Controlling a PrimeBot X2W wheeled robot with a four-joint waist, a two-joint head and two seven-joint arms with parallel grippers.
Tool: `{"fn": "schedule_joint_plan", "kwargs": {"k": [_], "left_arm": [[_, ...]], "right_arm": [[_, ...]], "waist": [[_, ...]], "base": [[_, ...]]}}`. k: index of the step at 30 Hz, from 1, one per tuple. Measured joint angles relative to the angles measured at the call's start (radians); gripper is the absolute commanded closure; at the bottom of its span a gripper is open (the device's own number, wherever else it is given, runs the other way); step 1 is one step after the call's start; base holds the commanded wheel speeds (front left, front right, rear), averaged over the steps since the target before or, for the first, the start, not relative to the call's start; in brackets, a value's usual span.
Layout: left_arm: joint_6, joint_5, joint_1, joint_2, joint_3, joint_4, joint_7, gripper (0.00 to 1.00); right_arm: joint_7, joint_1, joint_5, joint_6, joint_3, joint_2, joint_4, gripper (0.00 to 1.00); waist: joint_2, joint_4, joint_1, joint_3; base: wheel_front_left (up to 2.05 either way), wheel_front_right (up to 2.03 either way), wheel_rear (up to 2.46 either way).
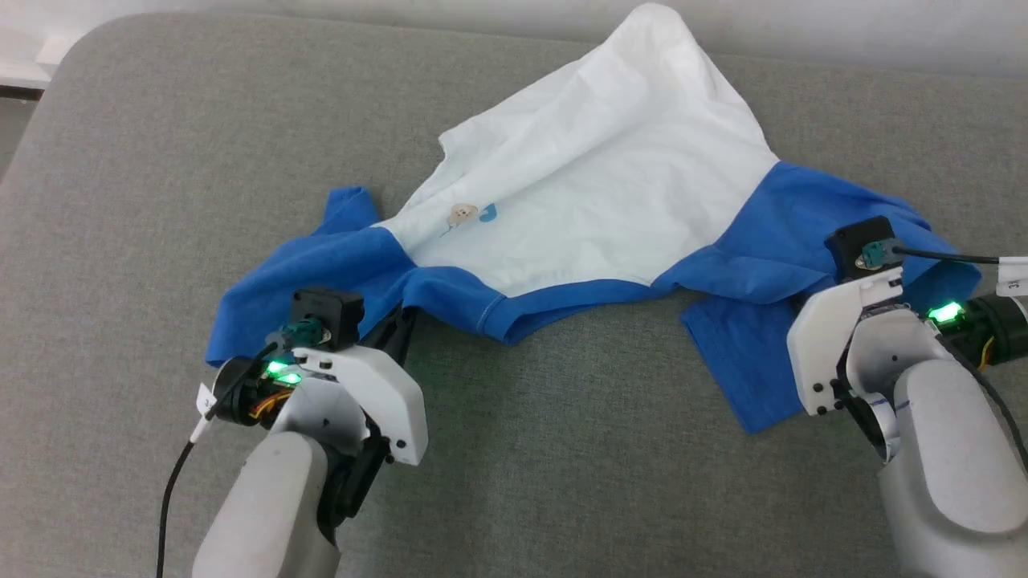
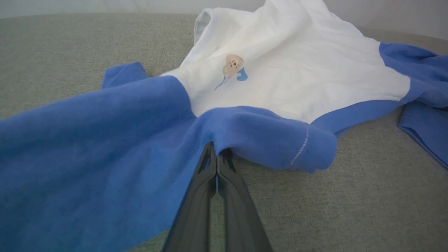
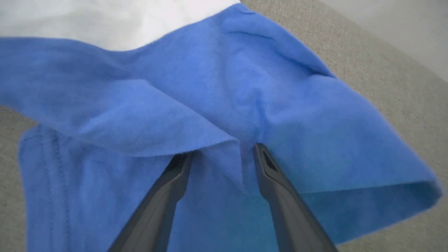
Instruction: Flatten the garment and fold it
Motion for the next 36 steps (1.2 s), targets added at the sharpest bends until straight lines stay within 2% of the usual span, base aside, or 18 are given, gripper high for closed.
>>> {"fn": "schedule_joint_plan", "kwargs": {"k": [1, 9, 13, 16, 21, 25, 30, 36], "left_arm": [[0.0, 0.0, -0.001, 0.0, -0.001, 0.0, 0.0, 1.0], [-0.002, -0.022, -0.002, 0.0, -0.004, -0.004, -0.023, 1.0], [-0.019, -0.045, -0.015, 0.0, 0.007, -0.037, -0.045, 1.0], [-0.036, -0.055, -0.065, 0.021, 0.016, -0.065, -0.045, 1.0], [-0.056, -0.061, -0.247, 0.083, 0.04, -0.09, -0.021, 1.0], [-0.072, -0.071, -0.421, 0.129, 0.057, -0.043, 0.012, 1.0], [-0.081, -0.066, -0.65, 0.173, 0.062, 0.071, 0.028, 1.0], [-0.078, -0.016, -0.901, 0.208, 0.065, 0.214, 0.002, 1.0]], "right_arm": [[-0.007, -0.006, 0.002, 0.0, 0.003, -0.001, 0.005, 1.0], [-0.051, -0.022, 0.069, 0.0, 0.024, -0.003, 0.012, 1.0], [-0.034, -0.041, 0.196, 0.0, 0.037, 0.0, -0.034, 1.0], [0.018, -0.091, 0.315, 0.0, 0.048, -0.012, -0.087, 1.0], [0.123, -0.256, 0.433, 0.0, 0.08, -0.072, -0.164, 1.0], [0.179, -0.423, 0.475, 0.0, 0.089, -0.065, -0.155, 1.0], [0.177, -0.663, 0.462, 0.0, 0.067, -0.021, -0.047, 1.0], [0.071, -0.923, 0.392, 0.0, 0.03, 0.035, 0.119, 1.0]], "waist": [[0.0, 0.0, 0.0, 0.0], [0.0, -0.008, -0.0001, -0.019], [0.0, -0.018, -0.0001, -0.037], [0.0, -0.026, -0.0002, -0.052], [0.0, -0.047, -0.0002, -0.06], [-0.0001, -0.065, -0.0001, -0.048], [0.0, -0.083, 0.0, -0.014], [0.0, -0.108, 0.0001, 0.033]], "base": [[0.0, 0.0, 0.0], [0.0, 0.0, 0.0], [0.0, 0.0, 0.0], [0.0, 0.0, 0.0], [0.0, 0.0, 0.0], [0.0, 0.0, 0.0], [0.0, 0.0, 0.0], [0.0, 0.0, 0.0]]}}
